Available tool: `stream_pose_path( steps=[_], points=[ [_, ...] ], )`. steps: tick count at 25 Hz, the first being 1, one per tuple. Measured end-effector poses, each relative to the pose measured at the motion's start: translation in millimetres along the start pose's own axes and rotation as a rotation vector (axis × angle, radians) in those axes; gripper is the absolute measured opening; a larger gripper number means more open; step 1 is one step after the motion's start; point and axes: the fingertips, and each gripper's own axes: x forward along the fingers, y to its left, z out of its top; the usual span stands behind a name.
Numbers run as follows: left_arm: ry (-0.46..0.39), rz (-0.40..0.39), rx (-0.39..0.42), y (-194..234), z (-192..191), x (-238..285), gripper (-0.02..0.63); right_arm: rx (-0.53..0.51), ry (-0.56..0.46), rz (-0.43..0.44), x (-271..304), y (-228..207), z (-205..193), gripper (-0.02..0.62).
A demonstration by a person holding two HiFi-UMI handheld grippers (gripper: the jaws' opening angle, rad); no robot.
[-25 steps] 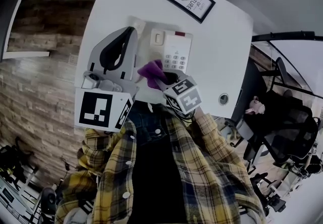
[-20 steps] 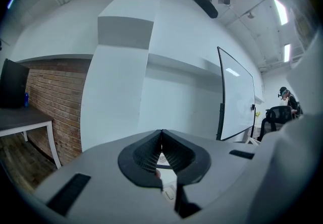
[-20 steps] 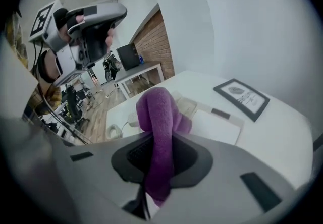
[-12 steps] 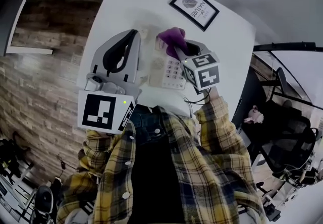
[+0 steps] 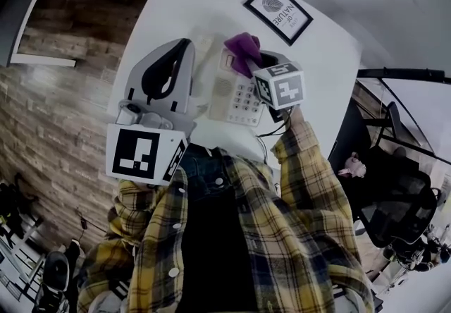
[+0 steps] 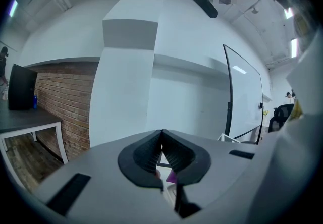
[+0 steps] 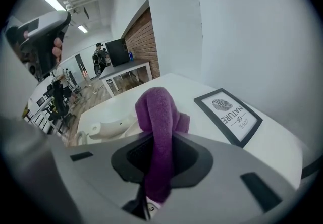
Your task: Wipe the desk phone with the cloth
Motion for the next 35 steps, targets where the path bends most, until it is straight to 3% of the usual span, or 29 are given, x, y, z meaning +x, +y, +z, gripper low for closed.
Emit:
stream_pose_path(
  steps=[13, 35],
  points=[
    [-0.001, -0.015, -0.002, -5, 1, 0, 0.015, 0.031, 0.045, 0.055, -9, 25, -32, 0.067],
    [0.02, -0.126, -0.004, -22, -4, 9, 0.015, 0.143, 0.088, 0.127, -25, 86, -106, 0.067]
  ],
)
